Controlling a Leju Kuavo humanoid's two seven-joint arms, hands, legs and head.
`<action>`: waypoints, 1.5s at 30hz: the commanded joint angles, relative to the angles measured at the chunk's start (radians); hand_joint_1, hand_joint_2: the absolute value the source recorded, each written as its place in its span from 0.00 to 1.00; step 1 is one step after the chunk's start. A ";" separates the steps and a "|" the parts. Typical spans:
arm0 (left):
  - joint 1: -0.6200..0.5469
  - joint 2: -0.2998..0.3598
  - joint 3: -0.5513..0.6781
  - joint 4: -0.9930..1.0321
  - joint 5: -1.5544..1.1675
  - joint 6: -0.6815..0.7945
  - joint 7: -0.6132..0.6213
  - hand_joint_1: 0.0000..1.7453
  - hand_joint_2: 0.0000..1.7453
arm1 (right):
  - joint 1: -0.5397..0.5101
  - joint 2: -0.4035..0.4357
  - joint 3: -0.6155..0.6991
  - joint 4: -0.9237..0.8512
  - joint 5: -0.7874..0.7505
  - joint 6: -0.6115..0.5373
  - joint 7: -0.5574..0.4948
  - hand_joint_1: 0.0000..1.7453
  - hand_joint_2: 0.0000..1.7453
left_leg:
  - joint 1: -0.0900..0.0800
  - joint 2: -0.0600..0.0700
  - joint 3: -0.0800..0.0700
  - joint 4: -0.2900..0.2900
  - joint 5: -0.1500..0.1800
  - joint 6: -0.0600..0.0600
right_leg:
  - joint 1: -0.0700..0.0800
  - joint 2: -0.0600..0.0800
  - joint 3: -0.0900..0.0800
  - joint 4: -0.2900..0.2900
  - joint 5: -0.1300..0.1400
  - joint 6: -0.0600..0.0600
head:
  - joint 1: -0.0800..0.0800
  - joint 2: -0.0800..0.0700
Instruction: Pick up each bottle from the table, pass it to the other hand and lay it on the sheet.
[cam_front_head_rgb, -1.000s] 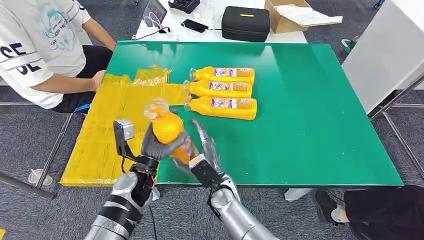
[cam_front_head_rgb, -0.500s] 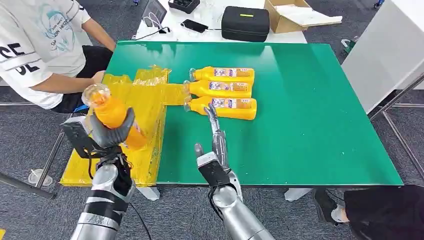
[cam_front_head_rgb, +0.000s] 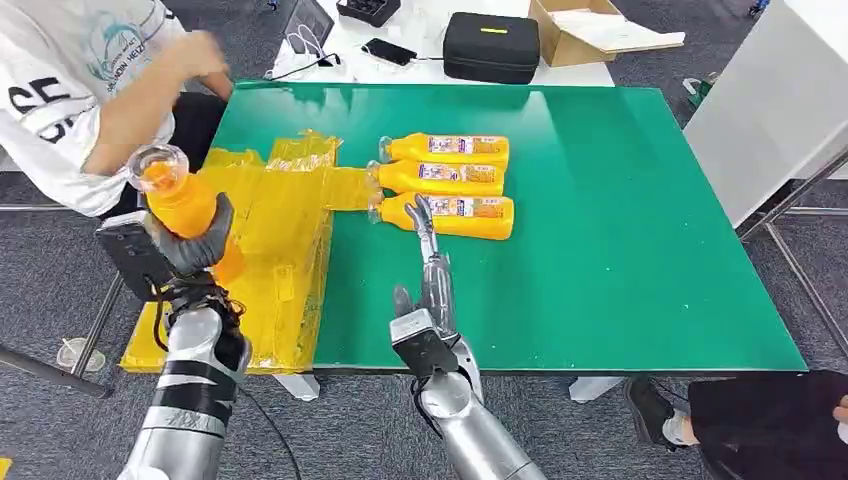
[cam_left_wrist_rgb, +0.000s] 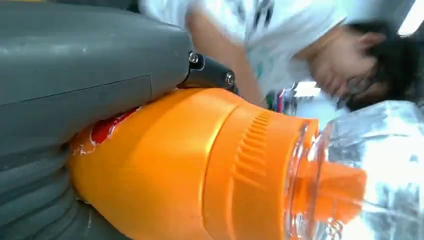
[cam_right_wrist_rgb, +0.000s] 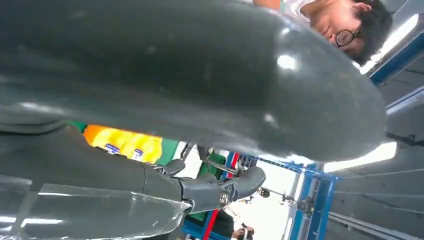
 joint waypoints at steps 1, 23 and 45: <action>-0.286 0.171 -0.265 0.554 -0.568 0.031 0.128 1.00 1.00 | -0.044 -0.045 0.065 -0.034 -0.034 0.051 0.002 0.00 0.00 | 0.000 -0.003 0.009 -0.001 -0.001 0.001 | 0.001 -0.006 0.010 0.000 -0.003 -0.003 | 0.000 0.000; -0.323 0.262 -0.369 0.684 -0.756 -0.372 0.122 1.00 1.00 | -0.051 -0.034 0.064 0.023 -0.022 0.125 0.002 0.00 0.00 | 0.000 0.003 0.008 0.000 -0.002 0.001 | 0.001 0.002 0.007 0.000 -0.002 -0.002 | 0.000 0.000; -0.247 0.269 -0.389 0.715 -0.773 -0.503 0.138 0.43 1.00 | -0.062 -0.015 0.040 0.095 -0.026 0.162 0.002 0.00 0.00 | 0.000 0.004 0.008 -0.001 -0.002 0.001 | 0.001 0.002 0.007 0.000 -0.002 -0.002 | 0.000 0.000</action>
